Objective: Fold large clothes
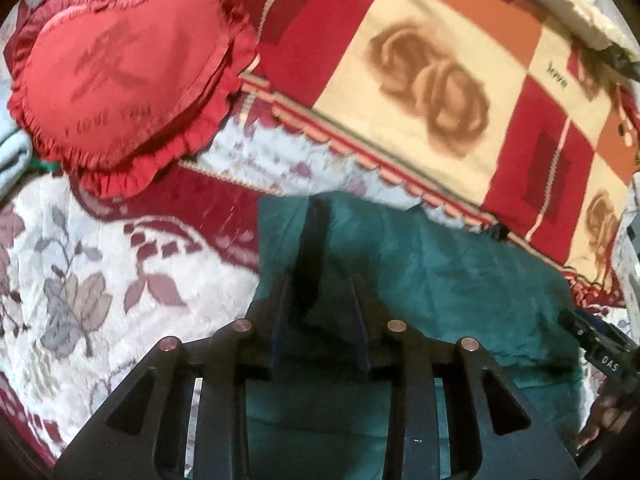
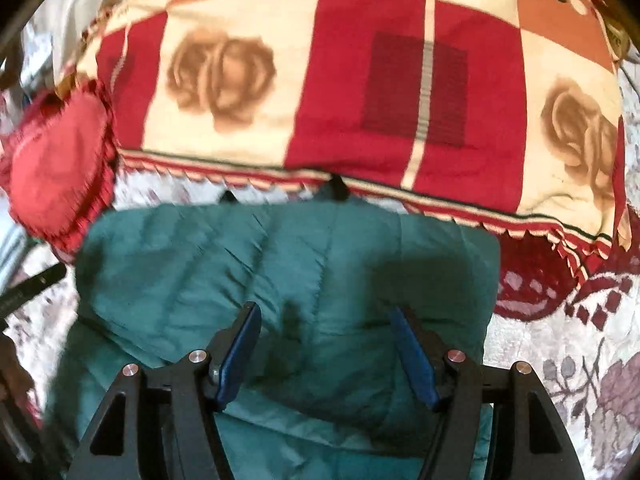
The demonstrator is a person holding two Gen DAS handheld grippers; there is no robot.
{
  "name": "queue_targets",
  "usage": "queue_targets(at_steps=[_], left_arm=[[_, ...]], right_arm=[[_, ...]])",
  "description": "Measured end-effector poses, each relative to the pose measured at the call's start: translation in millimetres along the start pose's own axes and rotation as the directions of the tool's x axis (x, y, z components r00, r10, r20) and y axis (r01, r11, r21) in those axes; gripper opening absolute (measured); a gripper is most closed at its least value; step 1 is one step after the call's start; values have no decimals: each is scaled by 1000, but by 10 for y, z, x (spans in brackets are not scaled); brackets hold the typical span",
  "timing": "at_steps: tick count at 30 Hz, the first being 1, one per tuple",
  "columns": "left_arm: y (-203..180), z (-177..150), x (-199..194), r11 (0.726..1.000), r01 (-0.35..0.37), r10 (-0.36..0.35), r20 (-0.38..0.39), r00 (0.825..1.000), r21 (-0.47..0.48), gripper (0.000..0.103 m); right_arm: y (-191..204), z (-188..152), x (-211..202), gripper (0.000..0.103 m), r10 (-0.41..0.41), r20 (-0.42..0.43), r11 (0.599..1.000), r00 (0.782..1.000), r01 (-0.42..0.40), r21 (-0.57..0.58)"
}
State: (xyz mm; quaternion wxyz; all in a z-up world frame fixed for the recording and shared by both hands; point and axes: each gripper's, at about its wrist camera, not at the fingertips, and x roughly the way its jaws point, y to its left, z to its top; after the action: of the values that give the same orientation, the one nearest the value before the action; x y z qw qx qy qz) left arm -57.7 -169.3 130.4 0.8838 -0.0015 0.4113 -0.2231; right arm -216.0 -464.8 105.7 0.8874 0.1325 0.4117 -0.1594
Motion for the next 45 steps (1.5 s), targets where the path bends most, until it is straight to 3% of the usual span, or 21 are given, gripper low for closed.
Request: queue_targets(at_steps=[2, 4, 5, 14, 18, 23, 26, 29, 35, 41, 45], left_arm=[[-61, 48, -10, 1000, 22, -22, 3, 1000, -1, 29], [-153, 81, 49, 1000, 25, -25, -4, 1000, 5, 47], [-204, 91, 110, 1000, 17, -17, -6, 1000, 10, 52], [-266, -28, 735, 993, -104, 109, -92, 990, 54, 54], [-180, -100, 806, 993, -113, 116, -79, 990, 41, 66], [-206, -140, 841, 989, -132, 136, -79, 987, 60, 66], [-213, -147, 849, 988, -137, 142, -77, 987, 68, 66], [-204, -144, 856, 988, -137, 142, -77, 987, 66, 67], [-202, -151, 864, 988, -139, 145, -77, 986, 69, 69], [-214, -164, 914, 988, -134, 140, -78, 987, 77, 76], [-228, -167, 934, 986, -142, 149, -79, 986, 86, 76]], right_arm=[[89, 75, 14, 65, 3, 5, 1000, 1000, -3, -8], [178, 111, 90, 68, 5, -1, 1000, 1000, -5, -16], [221, 108, 133, 68, 9, -5, 1000, 1000, -9, -23], [649, -117, 652, 69, -10, -35, 991, 999, 5, -136], [701, -239, 804, 71, -51, -31, 981, 998, 45, -187], [620, -152, 724, 71, -27, -65, 986, 998, 16, -164], [471, -85, 449, 71, 6, 3, 996, 1000, -5, -89], [254, -25, 293, 73, -59, 60, 995, 996, 63, -74], [-262, -117, 561, 73, -172, -10, 985, 985, 172, -7], [-411, -234, 811, 74, -161, -40, 987, 986, 162, 16], [-377, -167, 694, 74, -197, -45, 980, 979, 198, 8]])
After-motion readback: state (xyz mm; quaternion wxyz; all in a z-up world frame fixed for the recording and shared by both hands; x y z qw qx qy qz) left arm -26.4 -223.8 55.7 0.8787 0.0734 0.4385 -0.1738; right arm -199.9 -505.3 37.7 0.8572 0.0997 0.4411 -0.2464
